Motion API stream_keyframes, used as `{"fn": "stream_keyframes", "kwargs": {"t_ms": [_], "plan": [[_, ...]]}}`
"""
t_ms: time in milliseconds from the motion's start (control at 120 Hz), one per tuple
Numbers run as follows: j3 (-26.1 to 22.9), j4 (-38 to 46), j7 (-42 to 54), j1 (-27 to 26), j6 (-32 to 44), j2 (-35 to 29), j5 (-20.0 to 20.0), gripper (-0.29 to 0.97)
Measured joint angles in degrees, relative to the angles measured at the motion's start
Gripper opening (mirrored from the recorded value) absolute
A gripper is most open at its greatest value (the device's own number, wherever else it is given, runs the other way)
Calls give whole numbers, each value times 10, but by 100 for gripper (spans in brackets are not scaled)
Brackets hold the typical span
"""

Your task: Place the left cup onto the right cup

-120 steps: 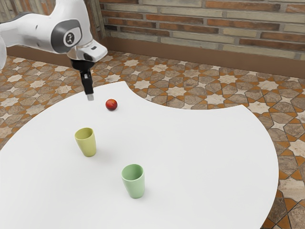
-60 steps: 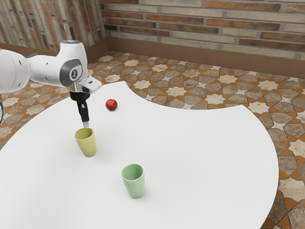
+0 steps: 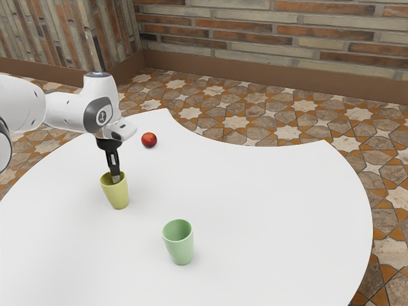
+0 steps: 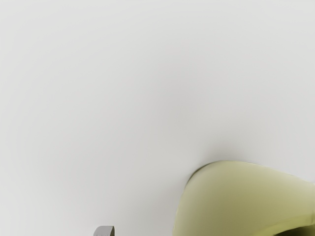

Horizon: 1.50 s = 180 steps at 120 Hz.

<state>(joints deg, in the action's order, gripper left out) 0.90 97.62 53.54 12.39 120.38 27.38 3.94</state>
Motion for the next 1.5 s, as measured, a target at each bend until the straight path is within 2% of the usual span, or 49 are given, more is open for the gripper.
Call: {"fn": "stream_keyframes", "kwargs": {"t_ms": [142,342,433,583,867,1150,1500], "plan": [[0,6,-3,0,5,-2,-4,0],[-1,8,-12,-2,7,-17,-7,-7],[-3,9,-17,-9,2,-37,-7,-8],[-4,7,-30,-54,-18,-85,-6,-10],[-13,7,-63,-128,-48,-120,-1,-10],[-75,50,-108,-136,-80,-161,3,-11],[-103,70,-158,-171,-85,-179,10,-11]]}}
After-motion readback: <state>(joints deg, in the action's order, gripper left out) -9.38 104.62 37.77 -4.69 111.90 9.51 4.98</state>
